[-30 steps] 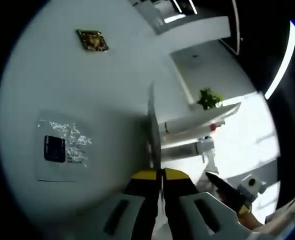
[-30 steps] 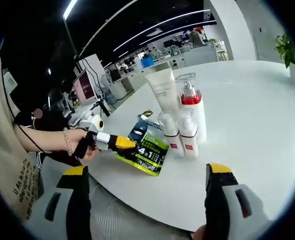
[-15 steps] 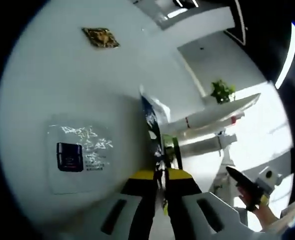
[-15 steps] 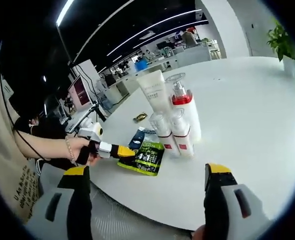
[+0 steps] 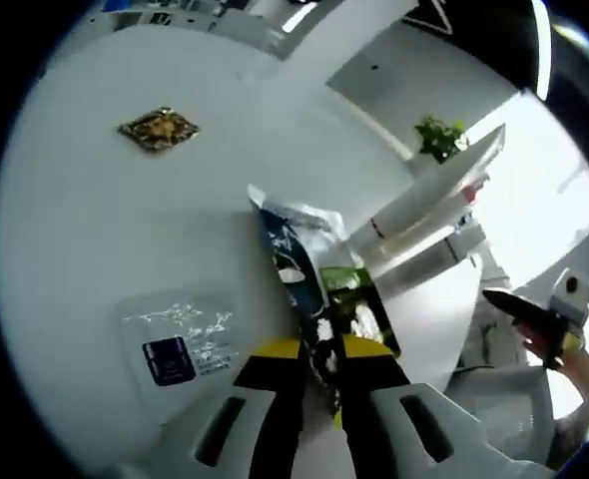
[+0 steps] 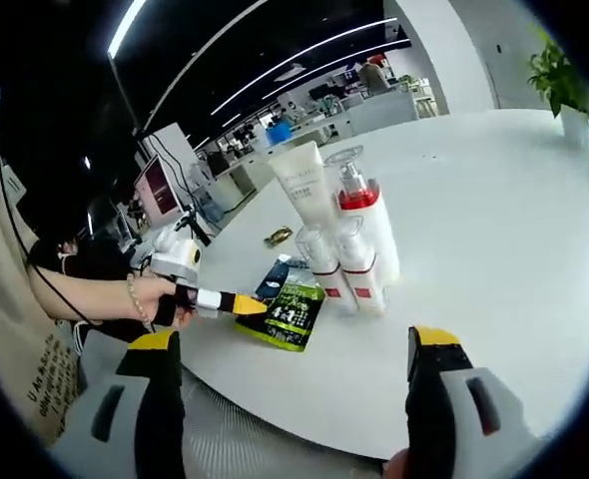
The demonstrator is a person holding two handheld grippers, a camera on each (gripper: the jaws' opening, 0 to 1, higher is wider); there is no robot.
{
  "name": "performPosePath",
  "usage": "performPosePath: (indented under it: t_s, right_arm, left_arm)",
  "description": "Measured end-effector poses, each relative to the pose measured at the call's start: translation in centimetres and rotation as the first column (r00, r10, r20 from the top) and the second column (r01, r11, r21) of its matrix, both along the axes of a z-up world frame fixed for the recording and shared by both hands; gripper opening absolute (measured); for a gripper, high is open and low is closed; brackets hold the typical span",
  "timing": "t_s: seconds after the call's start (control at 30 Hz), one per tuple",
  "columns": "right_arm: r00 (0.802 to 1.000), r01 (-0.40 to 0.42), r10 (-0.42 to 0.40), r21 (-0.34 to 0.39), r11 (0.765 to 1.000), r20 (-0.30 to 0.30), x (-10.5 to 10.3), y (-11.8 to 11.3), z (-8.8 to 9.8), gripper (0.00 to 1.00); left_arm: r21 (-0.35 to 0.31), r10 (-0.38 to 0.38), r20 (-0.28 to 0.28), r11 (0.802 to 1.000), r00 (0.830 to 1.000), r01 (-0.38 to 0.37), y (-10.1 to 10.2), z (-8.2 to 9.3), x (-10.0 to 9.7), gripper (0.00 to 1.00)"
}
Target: Arrange the skincare products in the storage area until every visible bottle or jar stands upright without overlapping.
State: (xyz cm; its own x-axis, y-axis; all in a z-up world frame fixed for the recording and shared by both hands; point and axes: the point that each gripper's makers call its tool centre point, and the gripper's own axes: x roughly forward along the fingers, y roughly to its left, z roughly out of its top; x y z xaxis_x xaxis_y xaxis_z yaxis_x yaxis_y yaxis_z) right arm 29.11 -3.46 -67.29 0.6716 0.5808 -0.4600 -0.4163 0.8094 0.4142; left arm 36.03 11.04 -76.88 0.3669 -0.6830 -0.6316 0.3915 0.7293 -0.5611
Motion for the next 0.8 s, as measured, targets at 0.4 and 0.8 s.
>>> performPosePath:
  t_s: [0.4, 0.8]
  right_arm:
    - [1.000, 0.008, -0.008, 0.008, 1.000, 0.000, 0.0, -0.1, 0.1, 0.94]
    - [1.000, 0.007, -0.007, 0.006, 1.000, -0.004, 0.0, -0.1, 0.0, 0.94]
  left_arm:
    - [0.250, -0.181, 0.104, 0.957, 0.978, 0.151, 1.2, -0.3, 0.0, 0.14]
    - [0.465, -0.491, 0.252, 0.817, 0.834, 0.341, -0.2, 0.8, 2.0, 0.36]
